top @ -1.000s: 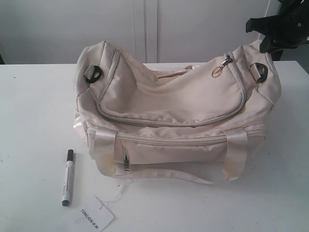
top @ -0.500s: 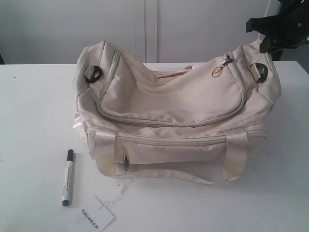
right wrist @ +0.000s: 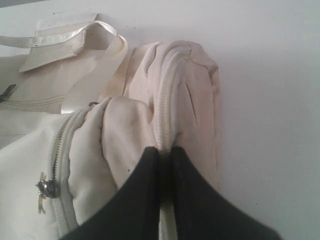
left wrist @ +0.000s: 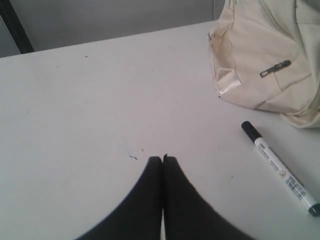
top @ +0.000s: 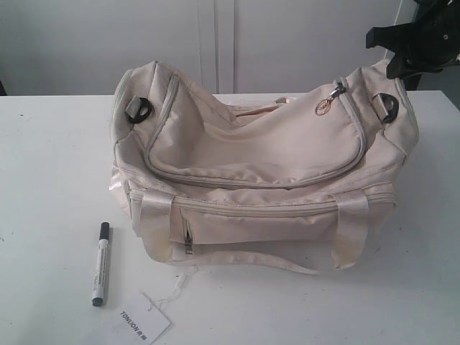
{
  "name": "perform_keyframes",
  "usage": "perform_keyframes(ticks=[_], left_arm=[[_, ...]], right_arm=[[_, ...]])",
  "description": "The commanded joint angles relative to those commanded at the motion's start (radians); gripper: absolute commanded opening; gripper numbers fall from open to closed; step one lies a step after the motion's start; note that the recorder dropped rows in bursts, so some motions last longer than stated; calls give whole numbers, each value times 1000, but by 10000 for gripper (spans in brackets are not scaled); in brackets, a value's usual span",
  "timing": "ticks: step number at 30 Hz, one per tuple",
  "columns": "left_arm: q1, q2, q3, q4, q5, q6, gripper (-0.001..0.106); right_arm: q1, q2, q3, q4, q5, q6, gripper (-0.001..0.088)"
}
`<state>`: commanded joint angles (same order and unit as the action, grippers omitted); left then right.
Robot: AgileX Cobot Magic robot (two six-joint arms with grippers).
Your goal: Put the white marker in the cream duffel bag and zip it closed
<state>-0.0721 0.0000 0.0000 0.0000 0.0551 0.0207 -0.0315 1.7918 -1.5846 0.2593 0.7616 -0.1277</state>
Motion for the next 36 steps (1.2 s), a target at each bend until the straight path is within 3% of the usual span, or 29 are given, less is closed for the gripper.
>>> perform_keyframes(ticks=[11, 17, 24, 32, 36], left_arm=[[0, 0, 0, 0, -134, -60, 0], [0, 0, 0, 0, -118, -188, 0], [0, 58, -170, 5, 84, -164, 0], [0, 339, -435, 0, 362, -37, 0], [0, 506, -564, -100, 491, 150, 0]], right_arm=[[0, 0, 0, 0, -2, 0, 0], [0, 0, 0, 0, -2, 0, 0], [0, 0, 0, 0, -2, 0, 0], [0, 0, 0, 0, -2, 0, 0], [0, 0, 0, 0, -2, 0, 0]])
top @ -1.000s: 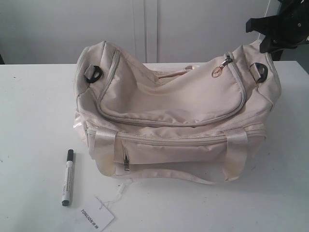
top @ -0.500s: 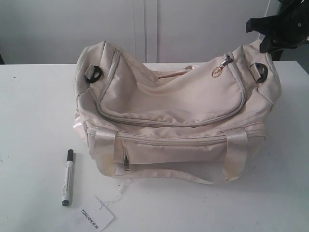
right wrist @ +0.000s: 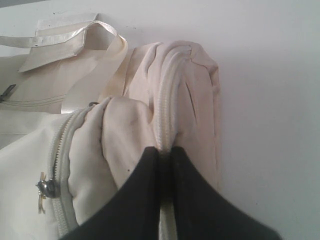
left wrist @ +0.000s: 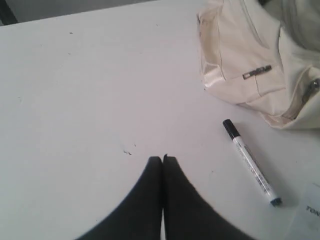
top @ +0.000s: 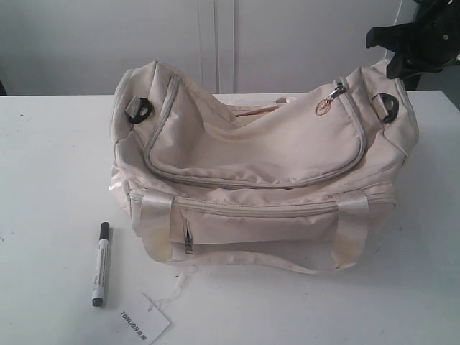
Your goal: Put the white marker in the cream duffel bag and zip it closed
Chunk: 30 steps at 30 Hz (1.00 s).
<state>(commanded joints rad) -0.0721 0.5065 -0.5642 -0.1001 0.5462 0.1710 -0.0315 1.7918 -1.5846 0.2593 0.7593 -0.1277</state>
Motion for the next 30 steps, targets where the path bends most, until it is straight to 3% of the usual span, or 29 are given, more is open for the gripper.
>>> perform_keyframes(ticks=[13, 23, 26, 30], left_arm=[[0, 261, -129, -362, 65, 369, 0], [-2, 390, -203, -438, 72, 460, 0], [-35, 415, -212, -450, 61, 480, 0], [-128, 459, -217, -448, 0, 480, 0]], right_arm=[[0, 0, 0, 0, -3, 0, 0], [0, 0, 0, 0, -4, 0, 0], [0, 0, 0, 0, -4, 0, 0], [0, 0, 0, 0, -4, 0, 0]])
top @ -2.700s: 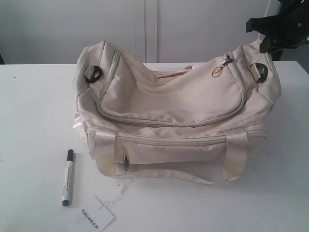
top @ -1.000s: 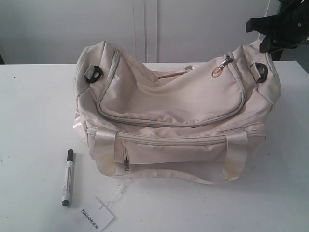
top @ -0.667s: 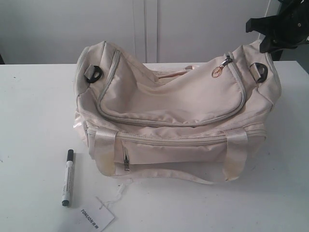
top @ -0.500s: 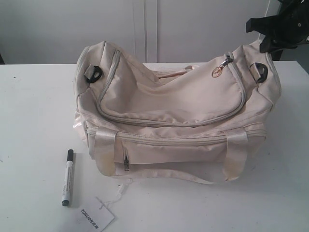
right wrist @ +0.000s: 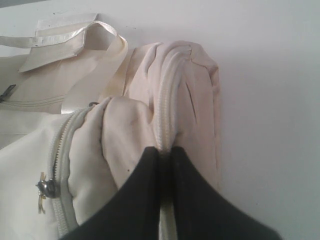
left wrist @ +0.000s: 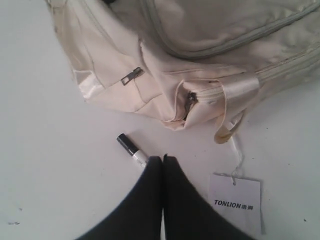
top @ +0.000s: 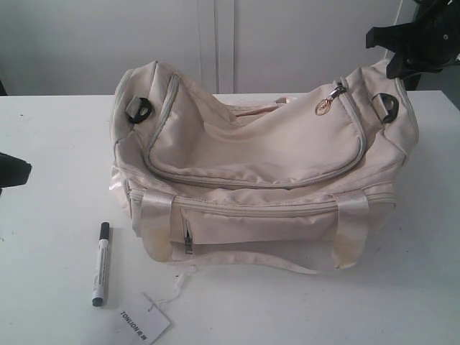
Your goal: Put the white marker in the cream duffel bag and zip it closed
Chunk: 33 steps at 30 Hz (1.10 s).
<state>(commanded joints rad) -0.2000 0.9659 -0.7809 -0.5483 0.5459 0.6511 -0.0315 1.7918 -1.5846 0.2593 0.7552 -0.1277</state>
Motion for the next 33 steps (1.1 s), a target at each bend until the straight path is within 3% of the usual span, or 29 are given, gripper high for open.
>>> perform_keyframes(ticks=[9, 15, 25, 33], left_arm=[[-250, 126, -1, 2, -212, 2, 0], [-354, 240, -81, 2, -247, -5, 0], [-421, 411, -282, 0, -247, -12, 0], [-430, 545, -420, -27, -239, -12, 0]], right_arm=[[0, 0, 0, 0, 0, 0, 0], [0, 0, 0, 0, 0, 0, 0], [0, 0, 0, 0, 0, 0, 0], [0, 0, 0, 0, 0, 0, 0]])
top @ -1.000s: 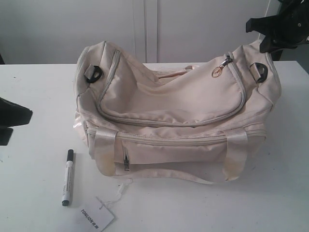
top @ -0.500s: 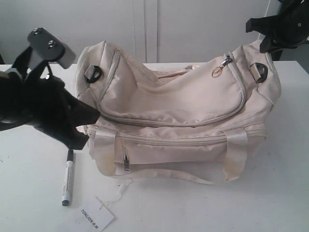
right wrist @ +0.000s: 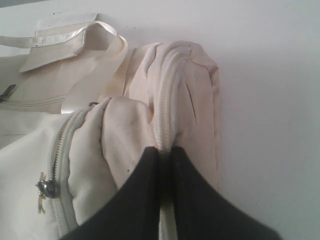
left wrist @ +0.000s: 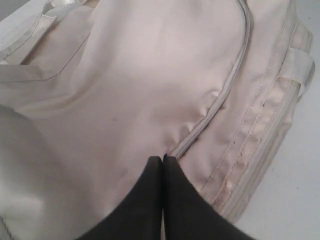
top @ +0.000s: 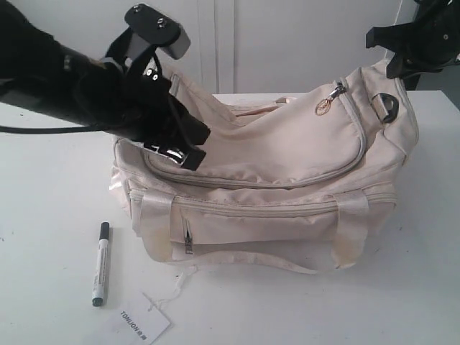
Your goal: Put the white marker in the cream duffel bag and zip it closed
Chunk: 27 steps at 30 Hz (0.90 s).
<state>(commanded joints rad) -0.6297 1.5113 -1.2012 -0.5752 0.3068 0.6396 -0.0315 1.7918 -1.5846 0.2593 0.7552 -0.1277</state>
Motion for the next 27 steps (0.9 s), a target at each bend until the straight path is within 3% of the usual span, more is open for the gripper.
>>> perform_keyframes(ticks=[10, 22, 27], left_arm=[[0, 150, -175, -56, 54, -10, 0], [0, 252, -271, -116, 17, -6, 0], [0, 307, -318, -145, 24, 75, 0]], right_arm=[[0, 0, 0, 0, -1, 0, 0], [0, 0, 0, 15, 1, 0, 0], [0, 0, 0, 86, 26, 0, 0]])
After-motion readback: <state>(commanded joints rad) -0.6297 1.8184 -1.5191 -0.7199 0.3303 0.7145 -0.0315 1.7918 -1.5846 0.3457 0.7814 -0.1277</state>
